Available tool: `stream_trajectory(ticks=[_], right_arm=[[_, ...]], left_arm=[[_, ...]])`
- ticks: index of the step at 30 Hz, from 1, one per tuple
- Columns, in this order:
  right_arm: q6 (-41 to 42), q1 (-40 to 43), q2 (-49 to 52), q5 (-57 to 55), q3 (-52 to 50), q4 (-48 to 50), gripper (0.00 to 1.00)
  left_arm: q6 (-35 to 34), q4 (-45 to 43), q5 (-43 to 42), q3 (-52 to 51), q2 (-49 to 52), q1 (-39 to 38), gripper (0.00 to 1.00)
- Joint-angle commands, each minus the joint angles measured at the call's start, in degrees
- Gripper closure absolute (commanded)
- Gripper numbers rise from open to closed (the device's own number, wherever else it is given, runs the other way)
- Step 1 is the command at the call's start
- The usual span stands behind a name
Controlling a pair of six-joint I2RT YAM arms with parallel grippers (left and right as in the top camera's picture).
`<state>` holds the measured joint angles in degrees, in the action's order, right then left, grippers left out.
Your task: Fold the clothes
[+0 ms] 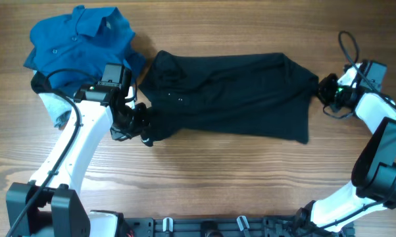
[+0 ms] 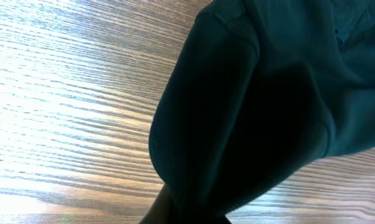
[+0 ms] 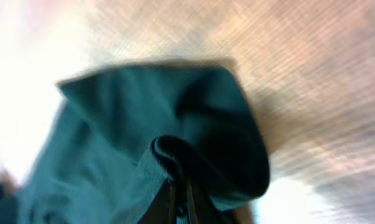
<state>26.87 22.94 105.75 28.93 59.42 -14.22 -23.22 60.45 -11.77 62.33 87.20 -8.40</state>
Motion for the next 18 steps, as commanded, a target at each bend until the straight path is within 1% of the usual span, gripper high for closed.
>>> stream_trajectory(ticks=[1, 2, 4, 7, 8, 9, 10, 12, 13, 15, 16, 17, 18], right_arm=[[-1.4, 0.8, 0.0, 4.5, 2.2, -2.4, 0.12], [-3.2, 1.3, 0.0, 4.1, 2.3, -5.4, 0.01], [-5.2, 2.2, 0.0, 3.7, 2.3, -11.1, 0.01], [-11.7, 2.1, 0.0, 3.6, 2.1, -23.9, 0.14], [-12.9, 1.5, 0.0, 2.3, 1.8, -27.8, 0.17], [-13.2, 0.4, 0.0, -1.6, 1.0, -32.4, 0.18], [-13.1, -0.9, 0.0, -5.1, -0.2, -34.6, 0.18], [-12.3, -3.0, 0.0, -8.5, -2.5, -34.6, 0.18], [-11.7, -4.1, 0.0, -8.4, -4.0, -33.1, 0.22], [-10.3, -5.6, 0.0, -8.0, -5.6, -31.5, 0.36], [-9.7, -6.3, 0.0, -8.0, -5.8, -31.4, 0.59], [-9.7, -6.3, 0.0, -8.0, -5.7, -31.4, 0.79], [-9.2, -5.9, -0.2, -8.5, -5.4, -31.5, 0.93]], left_arm=[[0.5, -0.2, 1.0, 0.8, -0.6, 0.3, 0.96], [0.5, -0.2, 1.0, 0.8, -0.6, 0.3, 0.96], [0.5, -0.2, 1.0, 0.8, -0.6, 0.3, 0.96], [0.5, -0.3, 1.0, 0.8, -0.6, 0.3, 0.96], [0.5, -0.4, 1.0, 0.8, -0.6, 0.3, 0.96], [0.5, -0.6, 1.0, 0.8, -0.6, 0.3, 0.96], [0.5, -0.9, 1.0, 0.8, -0.6, 0.3, 0.96], [0.5, -1.0, 0.9, 0.8, -0.6, 0.3, 0.96], [0.5, -1.0, 0.9, 0.8, -0.6, 0.3, 0.96], [0.5, -0.9, 0.9, 0.8, -0.6, 0.3, 0.96], [0.5, -0.8, 0.9, 0.8, -0.6, 0.3, 0.96], [0.5, -0.7, 1.0, 0.8, -0.6, 0.3, 0.96], [0.5, -0.6, 1.0, 0.8, -0.6, 0.3, 0.96]])
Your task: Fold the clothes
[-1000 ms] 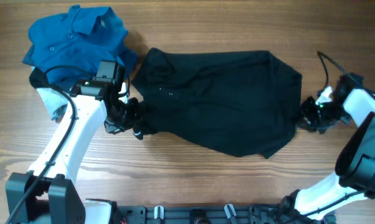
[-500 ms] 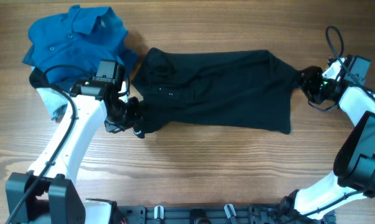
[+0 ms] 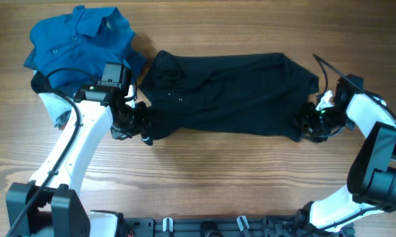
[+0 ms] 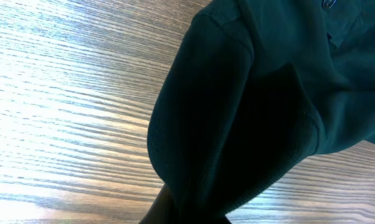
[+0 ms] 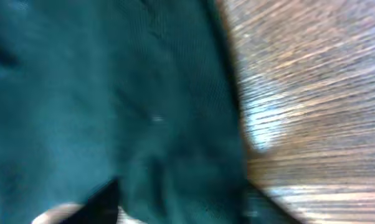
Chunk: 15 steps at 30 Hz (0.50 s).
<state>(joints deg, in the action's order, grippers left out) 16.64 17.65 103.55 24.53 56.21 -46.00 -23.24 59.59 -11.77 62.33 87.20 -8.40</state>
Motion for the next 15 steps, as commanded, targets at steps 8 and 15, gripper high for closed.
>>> stream_trajectory(ticks=[8, 15], right_arm=[[6.0, 13.4, -10.8, -10.2, 9.9, -7.4, 0.96], [7.3, 23.3, -17.7, -15.8, 11.3, -12.6, 0.95]], left_arm=[[1.8, 4.5, -3.9, 0.8, -0.6, 0.3, 0.96], [0.7, 18.2, -9.7, 0.6, -0.7, -2.0, 0.96]])
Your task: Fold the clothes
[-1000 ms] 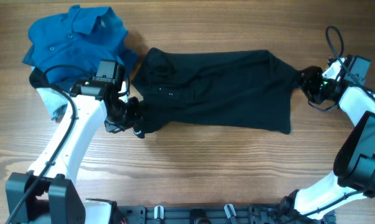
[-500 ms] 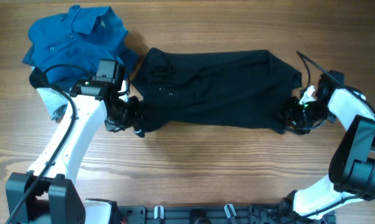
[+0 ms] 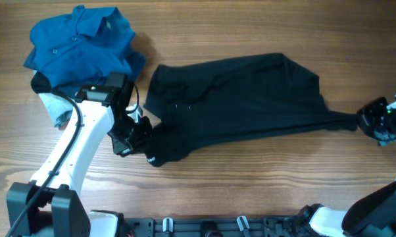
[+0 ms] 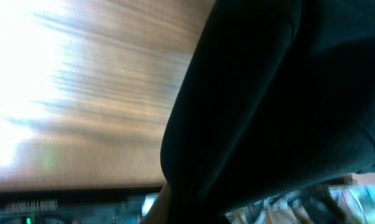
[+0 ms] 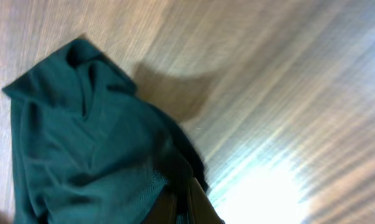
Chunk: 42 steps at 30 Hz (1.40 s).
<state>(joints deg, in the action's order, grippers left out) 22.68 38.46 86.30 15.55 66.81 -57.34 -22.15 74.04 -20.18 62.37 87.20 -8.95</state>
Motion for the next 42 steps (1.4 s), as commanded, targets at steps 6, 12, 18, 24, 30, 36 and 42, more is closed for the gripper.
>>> stream_trajectory(ticks=[6, 12, 18, 24, 30, 36, 42], right_arm=[[-0.3, 3.1, -0.4, -12.2, 0.6, -4.4, 0.91], [-1.8, 3.1, -0.4, -10.8, 0.6, -0.9, 0.38], [-11.3, 1.4, -0.4, 8.5, 0.6, 6.3, 0.34], [-12.5, -12.4, 2.6, 9.8, 0.6, 12.8, 0.35], [-2.2, -23.4, 15.9, 5.9, 0.6, 28.8, 0.35], [-8.1, -26.2, 27.2, 2.1, 0.6, 44.6, 0.35], [-17.9, -30.6, 29.8, -10.0, 0.6, 45.6, 0.36]], left_arm=[[-4.4, 5.9, 1.7, 0.5, -0.7, -10.7, 0.96], [-5.3, 6.3, 5.7, 0.5, -0.6, -11.3, 0.59], [-3.5, 4.3, 6.8, 0.7, -0.6, -6.3, 0.50], [-2.0, -16.7, 6.8, 0.7, -0.6, -3.5, 0.42], [-2.1, -29.8, 6.5, 0.7, -0.6, -3.5, 0.39], [-2.1, -29.3, 3.7, 0.7, -0.6, -3.5, 0.36], [-2.1, -29.7, 2.6, 0.7, -0.6, -3.5, 0.35]])
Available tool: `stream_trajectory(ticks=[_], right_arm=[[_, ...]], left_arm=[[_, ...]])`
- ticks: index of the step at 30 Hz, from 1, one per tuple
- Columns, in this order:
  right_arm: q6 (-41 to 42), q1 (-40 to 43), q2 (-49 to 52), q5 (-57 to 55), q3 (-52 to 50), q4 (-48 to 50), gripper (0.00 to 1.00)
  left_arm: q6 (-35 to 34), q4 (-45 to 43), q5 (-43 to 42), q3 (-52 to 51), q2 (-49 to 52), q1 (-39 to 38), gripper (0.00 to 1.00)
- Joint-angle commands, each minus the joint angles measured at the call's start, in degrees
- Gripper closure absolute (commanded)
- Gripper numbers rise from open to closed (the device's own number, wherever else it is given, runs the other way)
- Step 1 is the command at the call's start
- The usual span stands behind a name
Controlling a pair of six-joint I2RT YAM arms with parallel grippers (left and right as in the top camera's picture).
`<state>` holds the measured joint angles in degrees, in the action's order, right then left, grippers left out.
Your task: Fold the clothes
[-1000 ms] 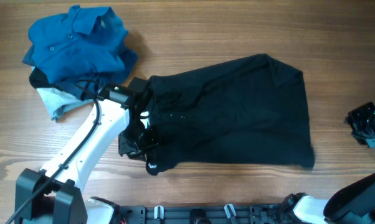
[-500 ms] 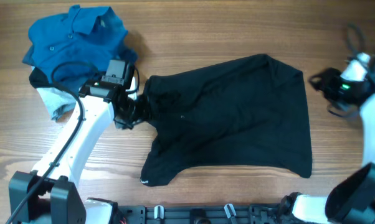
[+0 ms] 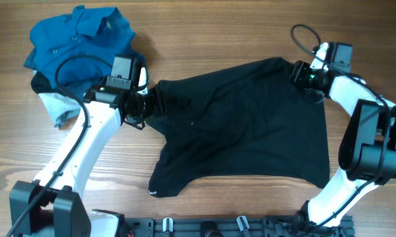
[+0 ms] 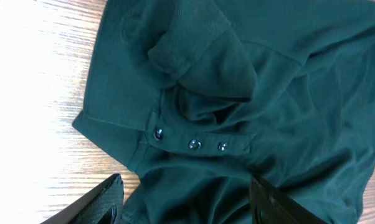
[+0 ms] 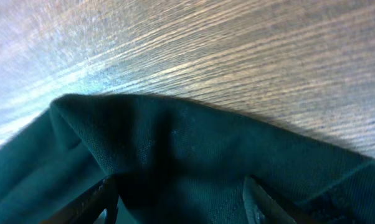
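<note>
A black polo shirt (image 3: 244, 125) lies spread across the middle of the wooden table, one end reaching the front edge at the left. Its collar with three buttons (image 4: 189, 144) shows in the left wrist view. My left gripper (image 3: 145, 108) stands open over the collar end, fingers wide apart with cloth beneath them (image 4: 187, 205). My right gripper (image 3: 304, 76) is open at the shirt's far right corner, its fingertips (image 5: 103, 199) spread over the dark cloth.
A blue polo shirt (image 3: 79, 39) lies bunched at the far left, with a pale grey cloth (image 3: 56, 108) sticking out below it. Bare wood (image 3: 204, 33) runs along the back, and the arm bases stand at the front edge.
Both grippers were shut on the black shirt, stretched between the lower left and far right. Now both are open, the left by the collar, the right at the far right corner, and the shirt lies spread wider.
The black shirt lay as a narrow band, my left gripper shut on its left end and my right at its right end. The right was then at the lower right corner, then held it far to the right. Now the shirt lies spread and both grippers are open.
</note>
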<state>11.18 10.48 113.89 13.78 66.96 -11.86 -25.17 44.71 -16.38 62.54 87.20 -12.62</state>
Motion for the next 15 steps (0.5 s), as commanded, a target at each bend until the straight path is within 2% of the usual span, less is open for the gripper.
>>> stream_trajectory(ticks=[1, 5, 9, 10, 13, 15], right_arm=[[-7.2, -3.3, 2.4, -10.0, 0.5, 0.2, 0.37], [-9.7, -5.7, 2.4, -16.7, 0.5, 0.5, 0.43], [-9.7, -6.5, 2.4, -18.4, 0.5, 0.7, 0.54], [-9.6, -6.5, 2.4, -19.4, 0.5, 0.7, 0.60], [-6.4, -6.4, 2.5, -21.9, 0.5, 0.6, 0.92], [-3.2, -5.9, 1.9, -21.8, 1.4, 0.1, 0.96]], left_arm=[[0.9, -0.6, -1.2, 0.5, -0.6, 0.2, 0.35], [0.9, -0.5, -1.2, 0.5, -0.6, 0.2, 0.34], [0.9, -0.6, -1.2, 0.5, -0.6, 0.2, 0.31], [0.9, -0.6, -1.2, 0.5, -0.6, 0.2, 0.31], [0.9, -0.6, -1.2, 0.5, -0.6, 0.2, 0.29], [0.9, -0.6, -1.2, 0.5, -0.6, 0.2, 0.29]])
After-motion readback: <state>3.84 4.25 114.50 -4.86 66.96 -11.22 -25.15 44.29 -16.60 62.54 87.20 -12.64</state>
